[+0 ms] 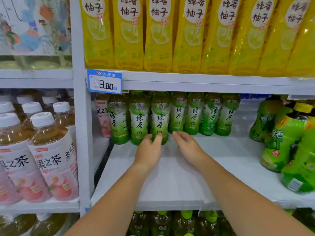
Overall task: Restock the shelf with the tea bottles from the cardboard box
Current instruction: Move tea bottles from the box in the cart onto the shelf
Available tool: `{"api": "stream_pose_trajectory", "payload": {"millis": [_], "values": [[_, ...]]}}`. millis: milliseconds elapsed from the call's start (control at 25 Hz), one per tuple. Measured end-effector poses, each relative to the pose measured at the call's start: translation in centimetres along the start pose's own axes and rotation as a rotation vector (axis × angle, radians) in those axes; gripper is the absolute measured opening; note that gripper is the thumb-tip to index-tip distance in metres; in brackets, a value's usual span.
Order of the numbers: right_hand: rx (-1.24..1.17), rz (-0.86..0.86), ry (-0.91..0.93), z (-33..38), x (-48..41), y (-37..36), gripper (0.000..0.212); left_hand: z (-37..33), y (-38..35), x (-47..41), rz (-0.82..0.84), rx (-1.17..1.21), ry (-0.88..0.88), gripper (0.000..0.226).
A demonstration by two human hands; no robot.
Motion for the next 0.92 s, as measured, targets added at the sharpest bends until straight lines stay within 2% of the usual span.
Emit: {"api": "stream_pose_trajectory", "payload": {"millis": [160, 280, 480, 640, 920], "values": [[-0.068, -0.022, -0.159, 0.7, 2.5, 1.3, 0.047, -0.4, 1.1, 1.6, 0.093, 0.037, 0.102, 0.041], [-0.080, -0.030, -0.271, 1.8, 6.2, 2.6, 0.047, -1.9, 2.2, 4.2, 0.180, -0.022, 0.182, 0.024], [-0.142, -0.081, -0.458, 4.7, 15.3, 5.6, 0.043, -4.7, 3.2, 10.8, 0.403, -0.141, 0.287, 0.049], [-0.137, -0.183, -0.565, 7.7, 23.2, 9.2, 0.043, -9.3, 2.8, 17.9, 0.620, -0.173, 0.284, 0.053], [-0.138, -0.469, -0.684, 11.2, 38.8, 18.0, 0.047, -16.0, -1.2, 29.6, 0.940, -0.223, 0.130, 0.048]]}}
Point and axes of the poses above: each hand's wrist, its own x-axis away from the middle knuckle, its own y-axis out of the back of the hand, z = x × y, the point moved 5 cm from there along -x, towards the middle knuckle, and after that the axes turned 9 degrees about -x, right-handed, at the moved point
